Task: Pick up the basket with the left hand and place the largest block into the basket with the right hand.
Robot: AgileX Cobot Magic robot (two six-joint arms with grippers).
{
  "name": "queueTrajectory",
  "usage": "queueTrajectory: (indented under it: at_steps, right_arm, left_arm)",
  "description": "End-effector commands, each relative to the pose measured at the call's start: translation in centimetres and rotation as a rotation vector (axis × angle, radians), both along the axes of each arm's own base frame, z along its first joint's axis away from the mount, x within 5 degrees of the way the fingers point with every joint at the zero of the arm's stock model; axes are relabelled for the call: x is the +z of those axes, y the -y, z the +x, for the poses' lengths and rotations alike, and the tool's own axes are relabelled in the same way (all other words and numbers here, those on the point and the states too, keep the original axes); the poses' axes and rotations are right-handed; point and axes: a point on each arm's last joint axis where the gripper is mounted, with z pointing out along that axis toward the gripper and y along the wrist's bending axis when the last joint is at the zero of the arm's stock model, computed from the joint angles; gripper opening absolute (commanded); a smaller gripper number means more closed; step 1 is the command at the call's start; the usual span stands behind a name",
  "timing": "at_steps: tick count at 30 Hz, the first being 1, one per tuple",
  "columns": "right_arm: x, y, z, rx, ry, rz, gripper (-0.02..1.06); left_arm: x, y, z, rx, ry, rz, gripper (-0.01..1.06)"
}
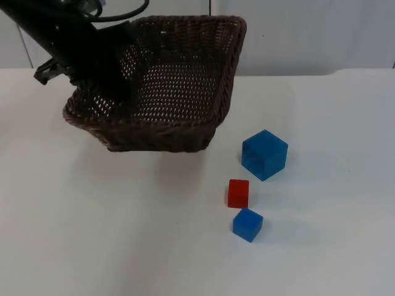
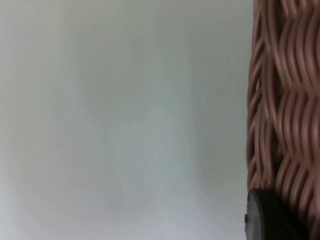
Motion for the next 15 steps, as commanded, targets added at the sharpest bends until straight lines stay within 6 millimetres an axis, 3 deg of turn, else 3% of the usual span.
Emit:
queueTrajectory:
  at_steps: [1, 15]
  right_arm:
    - [-0.2, 0.0, 0.1, 0.000, 0.001, -0.005, 1.05]
    - [-0.2, 0.0, 0.1, 0.000, 0.001, -0.005, 1.05]
  left_arm:
    - [1.2, 0.2, -0.6, 0.014, 0.007, -0.026, 0.00]
    - [1.0, -0.6, -6.1, 0.077, -0.007, 0.009, 0.00]
